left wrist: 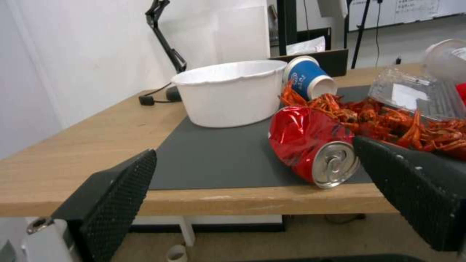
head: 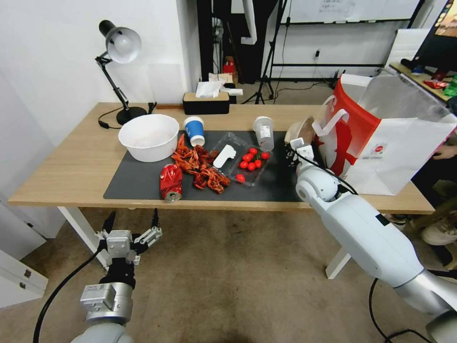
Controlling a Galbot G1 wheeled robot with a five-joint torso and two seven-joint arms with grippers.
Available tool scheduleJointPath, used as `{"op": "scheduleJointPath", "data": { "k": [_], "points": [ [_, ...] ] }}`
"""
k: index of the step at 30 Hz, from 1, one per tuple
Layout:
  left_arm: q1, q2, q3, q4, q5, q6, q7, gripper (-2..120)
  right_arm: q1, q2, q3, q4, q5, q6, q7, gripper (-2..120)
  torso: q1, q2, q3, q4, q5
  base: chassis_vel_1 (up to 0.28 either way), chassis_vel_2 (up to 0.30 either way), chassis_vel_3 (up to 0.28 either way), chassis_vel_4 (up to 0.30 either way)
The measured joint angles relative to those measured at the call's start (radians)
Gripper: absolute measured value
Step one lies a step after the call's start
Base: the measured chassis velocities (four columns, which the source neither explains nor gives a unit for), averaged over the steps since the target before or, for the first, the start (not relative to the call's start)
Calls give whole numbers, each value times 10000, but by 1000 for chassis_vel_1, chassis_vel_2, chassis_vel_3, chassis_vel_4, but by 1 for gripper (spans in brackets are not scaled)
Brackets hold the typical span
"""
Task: Pick up the trash from the table and place it into the takeout bag.
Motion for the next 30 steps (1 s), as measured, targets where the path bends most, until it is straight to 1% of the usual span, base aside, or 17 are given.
{"op": "scheduleJointPath", "data": {
  "k": [3, 4, 6, 8, 10, 11, 14, 15, 18, 19, 21, 22, 24, 25, 28, 29, 30],
  "points": [
    [2, -3, 0, 4, 19, -28, 0, 100, -333, -195, 291, 600, -30, 82, 6, 2, 0, 0, 0, 1, -1, 0, 0, 0, 0],
    [2, -3, 0, 4, 19, -28, 0, 100, -333, -195, 291, 600, -30, 82, 6, 2, 0, 0, 0, 1, -1, 0, 0, 0, 0],
    [4, -8, -1, 4, 35, -34, 0, 100, -730, -413, 588, 1195, -42, 94, -18, 2, -1, -1, 0, 0, 1, 0, 0, 0, 0],
    [4, -11, 2, 5, 38, -39, 0, 100, -807, -458, 646, 1308, -44, 94, -33, 2, 0, 0, 0, 0, 1, 0, 0, 0, 0],
    [0, -34, 38, 9, 69, -88, 6, 100, -1285, -730, 966, 1911, -76, 203, -190, 2, 0, 0, -1, 0, 1, 0, 0, 0, 0],
    [0, -34, 38, 9, 69, -88, 6, 100, -1285, -730, 966, 1911, -76, 203, -190, 2, 0, 0, -1, 0, 1, 0, 0, 0, 0],
    [1, -61, 80, 26, 95, -117, 10, 100, -1839, -1112, 1405, 2578, -144, 369, -653, 2, -1, 0, -1, -2, 0, 0, 0, 0, 0],
    [1, -61, 80, 26, 95, -117, 10, 100, -1839, -1112, 1405, 2578, -144, 369, -653, 2, -1, 0, -1, -2, 0, 0, 0, 0, 0],
    [0, -74, 93, 63, 109, -167, 14, 100, -2211, -1383, 1692, 3071, -141, 558, -1330, 2, -2, 0, -1, 0, -1, 0, 0, 0, 0],
    [0, -74, 93, 63, 109, -167, 14, 100, -2211, -1383, 1692, 3071, -141, 558, -1330, 2, -2, 0, -1, 0, -1, 0, 0, 0, 0],
    [0, -80, 105, 80, 114, -198, 15, 100, -2457, -1508, 1894, 3354, -137, 883, -1931, 2, -2, 0, -1, 0, 0, 0, 0, 0, 0],
    [0, -80, 105, 80, 114, -198, 15, 100, -2457, -1508, 1894, 3354, -137, 883, -1931, 2, -2, 0, -1, 0, 0, 0, 0, 0, 0],
    [5, -85, 106, 83, 116, -230, 15, 100, -2692, -1585, 2028, 3596, -96, 1087, -2563, 2, -3, 0, -1, 0, 0, 0, 0, 0, 0],
    [5, -85, 106, 83, 116, -230, 15, 100, -2692, -1585, 2028, 3596, -96, 1087, -2563, 2, -3, 0, -1, 0, 0, 0, 0, 0, 0],
    [40, -76, 90, 83, 113, -270, 29, 100, -2947, -1618, 2140, 3732, -124, 1391, -3351, 2, -3, 0, -1, 0, 0, 0, 0, 0, 0],
    [40, -76, 90, 83, 113, -270, 29, 100, -2947, -1618, 2140, 3732, -124, 1391, -3351, 2, -3, 0, -1, 0, 0, 0, 0, 0, 0],
    [51, -75, 83, 83, 111, -293, 34, 100, -2999, -1620, 2169, 3741, -174, 1606, -3518, 2, -3, 0, -1, 0, 1, 0, 0, 0, 0]
  ]
}}
